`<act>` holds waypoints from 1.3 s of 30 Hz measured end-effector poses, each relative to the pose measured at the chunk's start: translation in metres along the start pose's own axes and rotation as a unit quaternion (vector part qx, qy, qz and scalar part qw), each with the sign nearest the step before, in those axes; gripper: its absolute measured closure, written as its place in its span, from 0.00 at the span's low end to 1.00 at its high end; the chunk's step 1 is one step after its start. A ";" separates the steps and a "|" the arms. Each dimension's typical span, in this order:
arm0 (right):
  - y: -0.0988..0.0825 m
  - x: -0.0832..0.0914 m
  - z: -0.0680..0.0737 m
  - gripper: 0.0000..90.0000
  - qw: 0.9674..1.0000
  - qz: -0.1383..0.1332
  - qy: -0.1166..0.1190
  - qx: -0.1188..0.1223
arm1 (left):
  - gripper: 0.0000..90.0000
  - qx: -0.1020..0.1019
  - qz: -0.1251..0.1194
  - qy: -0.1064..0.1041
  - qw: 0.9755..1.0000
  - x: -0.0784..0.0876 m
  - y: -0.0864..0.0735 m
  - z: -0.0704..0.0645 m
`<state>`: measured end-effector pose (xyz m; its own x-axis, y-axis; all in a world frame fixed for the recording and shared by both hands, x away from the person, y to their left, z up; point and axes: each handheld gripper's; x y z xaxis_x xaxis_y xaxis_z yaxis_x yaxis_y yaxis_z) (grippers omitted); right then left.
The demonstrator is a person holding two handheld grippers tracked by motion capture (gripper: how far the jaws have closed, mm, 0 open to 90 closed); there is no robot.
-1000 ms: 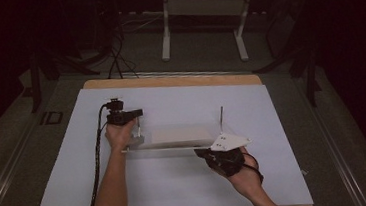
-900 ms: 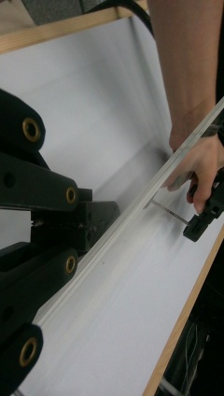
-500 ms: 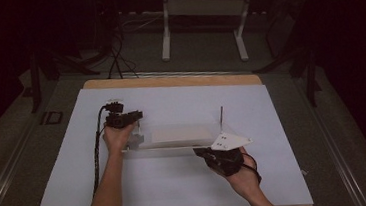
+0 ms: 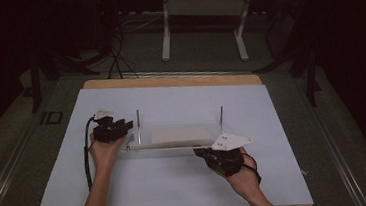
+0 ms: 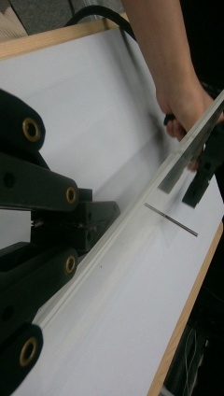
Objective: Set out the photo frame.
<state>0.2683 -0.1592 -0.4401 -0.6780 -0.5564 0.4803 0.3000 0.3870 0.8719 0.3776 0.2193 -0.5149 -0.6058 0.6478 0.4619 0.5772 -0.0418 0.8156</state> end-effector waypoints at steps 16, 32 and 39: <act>0.002 0.000 -0.003 1.00 1.000 -0.002 -0.001 -0.008 | 0.64 -0.029 0.005 -0.041 0.999 0.030 -0.016 -0.019; 0.003 0.000 -0.008 1.00 1.000 -0.002 -0.010 -0.019 | 0.62 -0.049 -0.006 -0.062 0.997 0.042 -0.028 -0.023; 0.006 -0.001 -0.009 1.00 1.000 0.001 -0.010 -0.017 | 0.53 -0.067 -0.013 -0.066 0.995 0.049 -0.028 -0.028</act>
<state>0.2765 -0.1630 -0.4341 -0.6911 -0.5399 0.4805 0.3241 0.3627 0.8737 0.3166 0.2311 -0.5050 -0.5372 0.7441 0.3971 0.4778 -0.1195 0.8703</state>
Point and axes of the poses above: each handheld gripper's, and its own axes: x roughly backward along the jaws, y roughly out of its top, z roughly to its left, and after that the axes turned 13 degrees about -y, right-handed
